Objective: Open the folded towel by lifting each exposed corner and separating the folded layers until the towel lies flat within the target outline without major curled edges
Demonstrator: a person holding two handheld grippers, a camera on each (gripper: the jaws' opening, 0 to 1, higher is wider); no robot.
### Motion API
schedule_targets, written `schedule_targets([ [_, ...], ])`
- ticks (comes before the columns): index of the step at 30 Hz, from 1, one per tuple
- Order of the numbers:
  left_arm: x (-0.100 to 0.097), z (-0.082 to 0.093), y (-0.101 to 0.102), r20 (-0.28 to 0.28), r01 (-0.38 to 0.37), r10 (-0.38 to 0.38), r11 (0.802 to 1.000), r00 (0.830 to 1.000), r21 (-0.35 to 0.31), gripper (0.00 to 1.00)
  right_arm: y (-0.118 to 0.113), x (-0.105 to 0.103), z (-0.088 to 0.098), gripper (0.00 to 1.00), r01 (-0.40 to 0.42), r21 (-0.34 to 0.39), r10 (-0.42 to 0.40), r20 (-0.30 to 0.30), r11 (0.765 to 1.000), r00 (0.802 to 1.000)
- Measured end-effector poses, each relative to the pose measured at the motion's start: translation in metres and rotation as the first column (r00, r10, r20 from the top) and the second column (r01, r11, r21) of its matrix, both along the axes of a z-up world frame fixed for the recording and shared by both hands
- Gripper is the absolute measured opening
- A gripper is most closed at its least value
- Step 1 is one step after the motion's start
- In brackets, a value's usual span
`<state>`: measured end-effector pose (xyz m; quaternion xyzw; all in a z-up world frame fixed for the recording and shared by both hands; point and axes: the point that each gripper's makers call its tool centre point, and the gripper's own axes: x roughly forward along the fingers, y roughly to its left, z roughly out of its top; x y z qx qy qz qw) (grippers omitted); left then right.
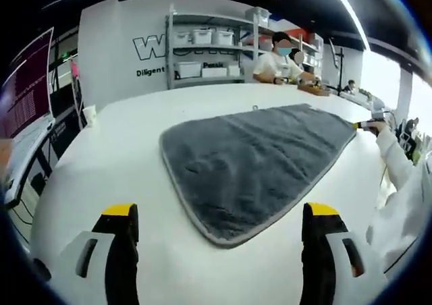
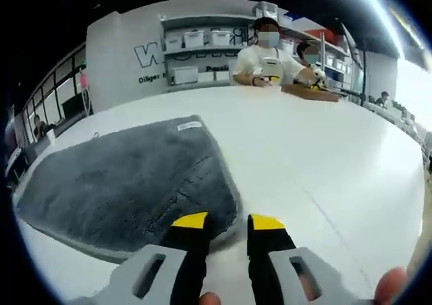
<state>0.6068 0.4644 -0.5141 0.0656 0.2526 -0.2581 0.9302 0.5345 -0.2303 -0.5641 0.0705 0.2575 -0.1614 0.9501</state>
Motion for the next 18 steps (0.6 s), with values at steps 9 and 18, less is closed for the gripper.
schedule_targets([
  [9,0.001,-0.001,0.001,-0.005,-0.002,0.002,1.0,1.0,-0.001,1.0,0.002,-0.013,0.001,0.0,-0.039,-0.112,0.036,-0.036,0.993,0.999],
  [18,0.0,-0.001,0.003,-0.007,-0.006,0.006,1.0,1.0,-0.003,1.0,-0.006,-0.019,-0.001,0.0,-0.013,-0.123,0.01,-0.033,0.992,0.999],
])
